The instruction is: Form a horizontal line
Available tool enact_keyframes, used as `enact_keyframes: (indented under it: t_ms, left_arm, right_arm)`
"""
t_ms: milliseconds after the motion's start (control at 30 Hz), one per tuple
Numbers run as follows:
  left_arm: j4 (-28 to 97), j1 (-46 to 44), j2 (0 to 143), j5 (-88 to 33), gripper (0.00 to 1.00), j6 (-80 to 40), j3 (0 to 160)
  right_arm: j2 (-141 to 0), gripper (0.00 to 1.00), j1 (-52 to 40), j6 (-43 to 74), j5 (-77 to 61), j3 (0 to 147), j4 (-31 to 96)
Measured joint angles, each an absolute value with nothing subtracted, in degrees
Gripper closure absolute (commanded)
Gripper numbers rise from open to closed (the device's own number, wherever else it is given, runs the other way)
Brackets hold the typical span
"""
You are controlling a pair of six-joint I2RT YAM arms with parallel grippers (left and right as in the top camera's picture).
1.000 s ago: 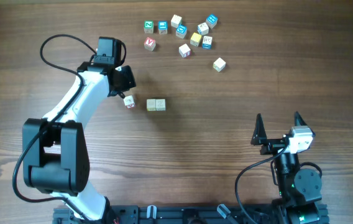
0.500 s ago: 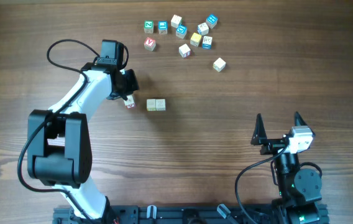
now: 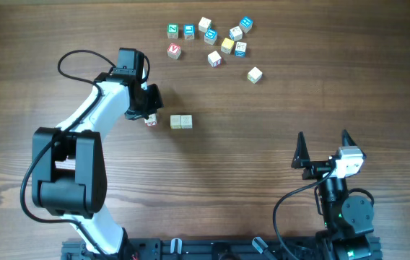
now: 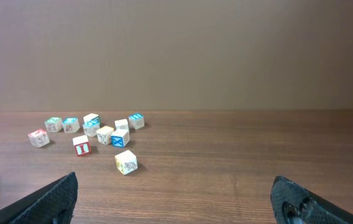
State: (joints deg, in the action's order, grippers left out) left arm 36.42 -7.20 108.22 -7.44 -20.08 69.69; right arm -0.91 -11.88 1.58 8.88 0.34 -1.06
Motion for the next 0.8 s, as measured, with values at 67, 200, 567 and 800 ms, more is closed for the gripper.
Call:
enact_keyframes:
  t_ms: [67,200,567,800]
  left_arm:
    - [35.92,-7.2,108.22,-7.42,0.96,-20.05,69.69]
    - [33.28,-7.2,108.22,-7.44,0.96,-20.08,69.67]
    - [36.47,-7.2,108.22,-7.44,0.96,-20.08,69.67]
    - [38.72,-7.2,108.22,-8.78,0.96,-20.08,69.67]
  right_arm:
    - [-0.91,0.0,-11.88,1.58,8.88,0.36,-1.06]
    - [-0.91,0.0,-11.88,1.58,8.88,0.34,-1.04]
    - [-0.91,0.0,-11.88,1.58,8.88,0.34,-1.06]
    - [-0.91,0.0,-11.88,1.58,8.88,0.36,-1.06]
